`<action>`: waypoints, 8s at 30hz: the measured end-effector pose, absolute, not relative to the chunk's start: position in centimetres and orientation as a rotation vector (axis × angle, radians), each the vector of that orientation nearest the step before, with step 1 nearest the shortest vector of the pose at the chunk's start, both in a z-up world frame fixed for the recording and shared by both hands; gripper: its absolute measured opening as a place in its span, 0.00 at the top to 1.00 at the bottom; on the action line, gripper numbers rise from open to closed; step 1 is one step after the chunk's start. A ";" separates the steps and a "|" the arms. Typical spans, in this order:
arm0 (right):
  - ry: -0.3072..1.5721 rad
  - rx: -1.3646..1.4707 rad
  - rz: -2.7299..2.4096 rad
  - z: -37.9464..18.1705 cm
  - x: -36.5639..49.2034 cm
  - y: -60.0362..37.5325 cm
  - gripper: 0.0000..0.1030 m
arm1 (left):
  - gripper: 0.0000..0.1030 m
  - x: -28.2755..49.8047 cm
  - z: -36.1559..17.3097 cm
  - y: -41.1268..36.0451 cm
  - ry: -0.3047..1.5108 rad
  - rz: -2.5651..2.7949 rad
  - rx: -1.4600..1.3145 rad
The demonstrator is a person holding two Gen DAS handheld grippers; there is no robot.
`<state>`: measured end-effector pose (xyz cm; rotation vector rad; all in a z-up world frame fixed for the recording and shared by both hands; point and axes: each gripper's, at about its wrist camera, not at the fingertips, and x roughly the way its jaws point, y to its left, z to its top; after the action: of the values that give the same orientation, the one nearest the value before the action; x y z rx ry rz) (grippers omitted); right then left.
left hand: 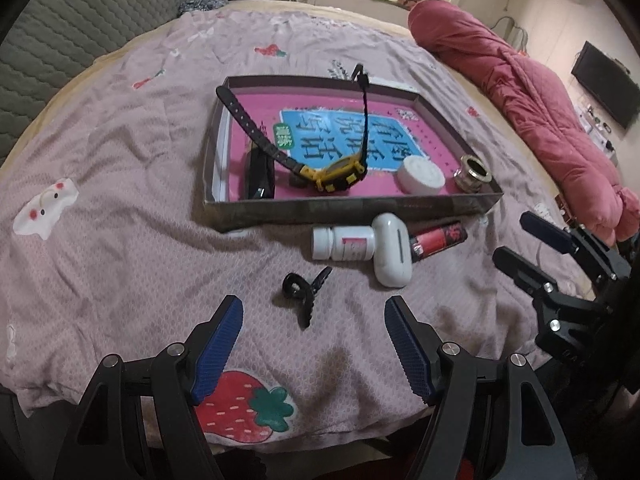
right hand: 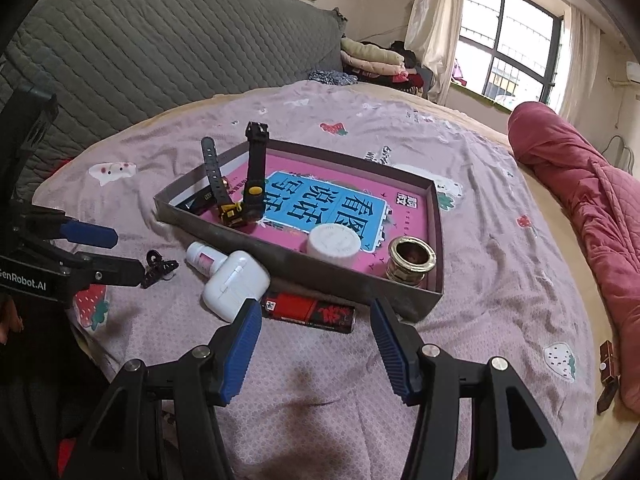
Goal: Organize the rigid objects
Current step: 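Reach the right tool to the red lighter while the left tool reaches the black hair clip, then lift the red lighter with the right tool while the left tool lifts the hair clip toward the box, then lower the hair clip into the box with the left tool while the right tool lowers the lighter in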
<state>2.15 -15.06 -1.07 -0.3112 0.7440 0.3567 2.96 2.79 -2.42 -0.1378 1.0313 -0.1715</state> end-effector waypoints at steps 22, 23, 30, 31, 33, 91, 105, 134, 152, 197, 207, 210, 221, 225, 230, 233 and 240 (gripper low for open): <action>0.906 -0.676 0.660 -6.4 6.7 -11.2 0.45 | 0.28 4.0 -5.0 2.2 1.098 -0.189 -0.134; 0.918 -0.700 0.675 -6.7 7.0 -11.0 0.45 | 0.28 4.1 -5.1 2.3 1.099 -0.189 -0.135; 0.980 -0.797 0.839 -7.4 8.7 -10.6 0.45 | 0.28 4.7 -5.6 2.3 1.111 -0.189 -0.137; 0.994 -0.793 0.856 -7.5 9.0 -10.7 0.45 | 0.28 4.8 -5.7 2.3 1.111 -0.187 -0.133; 1.018 -0.792 0.861 -7.6 9.4 -10.8 0.45 | 0.28 5.0 -5.8 2.2 1.108 -0.186 -0.128; 0.993 0.039 0.447 -4.4 6.5 -17.3 0.89 | 0.74 4.7 -4.2 2.0 0.995 -0.218 -0.121; 0.884 0.076 0.467 -1.6 5.3 -17.0 0.90 | 0.74 4.0 -2.3 2.1 0.950 -0.195 -0.124; 0.774 0.016 0.462 0.6 3.4 -15.5 0.89 | 0.74 3.1 0.6 1.8 0.881 -0.187 -0.114; 0.656 0.002 0.415 3.6 3.5 -15.6 0.89 | 0.74 4.3 3.1 2.8 0.814 -0.145 -0.151; 0.550 0.088 0.354 4.9 8.2 -18.4 0.89 | 0.74 10.4 4.4 6.0 0.768 -0.040 -0.215; 0.541 0.080 0.350 4.6 9.2 -18.4 0.89 | 0.74 12.0 3.2 5.2 0.783 -0.043 -0.212; 0.543 0.072 0.349 4.4 9.6 -18.3 0.89 | 0.74 12.5 2.6 4.8 0.794 -0.046 -0.209; 0.598 0.051 0.340 2.3 11.0 -18.2 0.89 | 0.74 13.5 0.1 3.8 0.847 -0.054 -0.199; 0.640 0.037 0.338 0.9 11.4 -18.0 0.89 | 0.74 13.7 -0.7 3.4 0.864 -0.058 -0.190; 0.670 0.021 0.342 -0.3 11.6 -17.5 0.89 | 0.74 13.8 -1.4 3.0 0.877 -0.063 -0.182; 0.678 0.010 0.352 -0.7 11.6 -17.1 0.89 | 0.74 14.0 -1.8 3.0 0.884 -0.064 -0.181; 0.691 -0.031 0.344 -1.4 11.7 -16.3 0.89 | 0.74 14.1 -2.5 3.0 0.894 -0.066 -0.183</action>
<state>11.69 -16.30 -1.41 -0.0306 0.6914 0.3439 14.11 2.98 -2.51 -0.1826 0.8945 -0.0658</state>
